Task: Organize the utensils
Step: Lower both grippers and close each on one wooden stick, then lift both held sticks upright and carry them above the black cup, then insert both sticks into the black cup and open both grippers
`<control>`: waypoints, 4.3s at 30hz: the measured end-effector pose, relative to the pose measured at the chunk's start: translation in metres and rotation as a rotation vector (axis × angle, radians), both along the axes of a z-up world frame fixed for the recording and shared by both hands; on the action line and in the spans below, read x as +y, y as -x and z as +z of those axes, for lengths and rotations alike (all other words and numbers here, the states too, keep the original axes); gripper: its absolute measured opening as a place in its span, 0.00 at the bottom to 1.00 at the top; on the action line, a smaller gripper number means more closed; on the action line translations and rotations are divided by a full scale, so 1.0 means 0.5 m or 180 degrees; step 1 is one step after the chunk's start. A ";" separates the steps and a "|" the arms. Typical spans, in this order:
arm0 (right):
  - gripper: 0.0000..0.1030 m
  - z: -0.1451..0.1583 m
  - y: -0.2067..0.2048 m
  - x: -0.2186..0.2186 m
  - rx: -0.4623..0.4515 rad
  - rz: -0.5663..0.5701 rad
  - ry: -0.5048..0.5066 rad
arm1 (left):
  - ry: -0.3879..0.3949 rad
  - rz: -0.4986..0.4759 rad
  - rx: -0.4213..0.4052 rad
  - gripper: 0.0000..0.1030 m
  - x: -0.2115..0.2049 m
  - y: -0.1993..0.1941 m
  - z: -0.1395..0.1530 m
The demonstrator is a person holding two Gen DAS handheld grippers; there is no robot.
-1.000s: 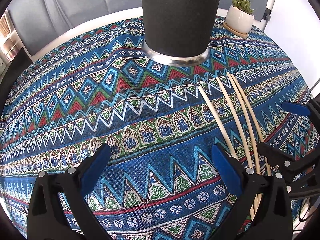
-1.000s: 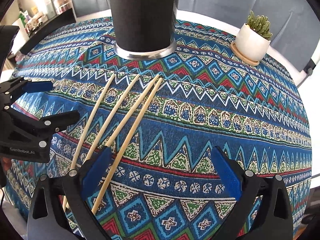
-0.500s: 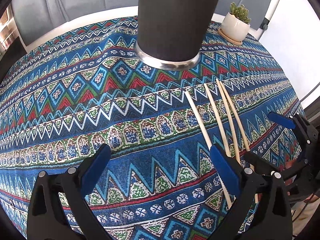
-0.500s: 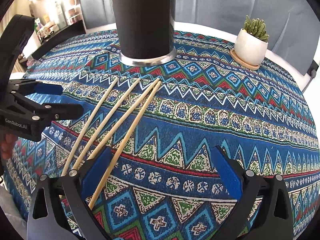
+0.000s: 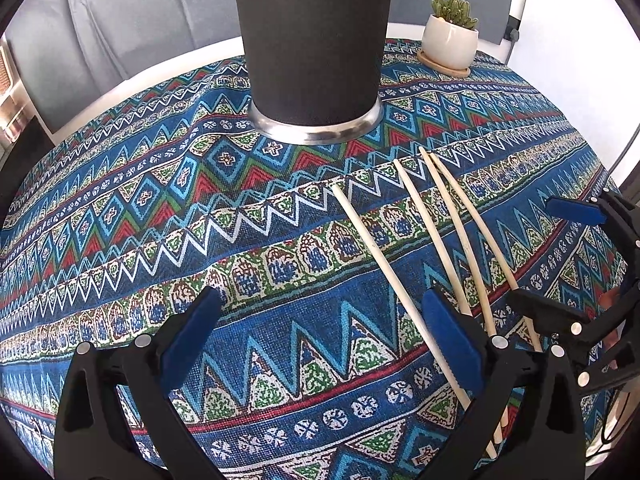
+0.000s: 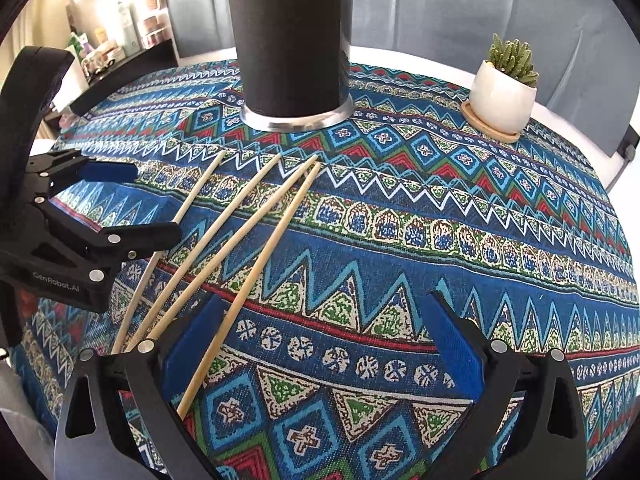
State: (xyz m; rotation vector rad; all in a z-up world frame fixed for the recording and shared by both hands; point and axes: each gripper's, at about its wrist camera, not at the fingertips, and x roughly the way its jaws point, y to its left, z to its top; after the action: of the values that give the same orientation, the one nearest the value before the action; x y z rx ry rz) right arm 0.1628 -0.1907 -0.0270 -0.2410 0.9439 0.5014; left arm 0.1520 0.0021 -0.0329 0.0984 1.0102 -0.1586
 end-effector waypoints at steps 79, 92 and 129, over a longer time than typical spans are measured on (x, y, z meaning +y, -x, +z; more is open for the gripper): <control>0.05 0.401 -0.077 -0.004 -0.1461 0.0239 -0.0694 | 0.0858 -0.0100 -0.1724 0.05 0.215 -0.076 0.432; 0.05 0.417 -0.218 0.037 -0.1192 0.0232 -0.1842 | 0.1892 -0.0290 -0.2495 0.05 0.169 -0.186 0.430; 0.05 0.267 -0.258 0.087 -0.1730 0.0294 -0.1669 | 0.1590 -0.0093 -0.2513 0.05 0.106 -0.228 0.293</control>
State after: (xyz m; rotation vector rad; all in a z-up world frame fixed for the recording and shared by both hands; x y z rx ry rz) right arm 0.2919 -0.1473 0.1066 0.0586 0.2540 0.7049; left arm 0.2659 0.0552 0.1139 -0.2664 0.1635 -0.3602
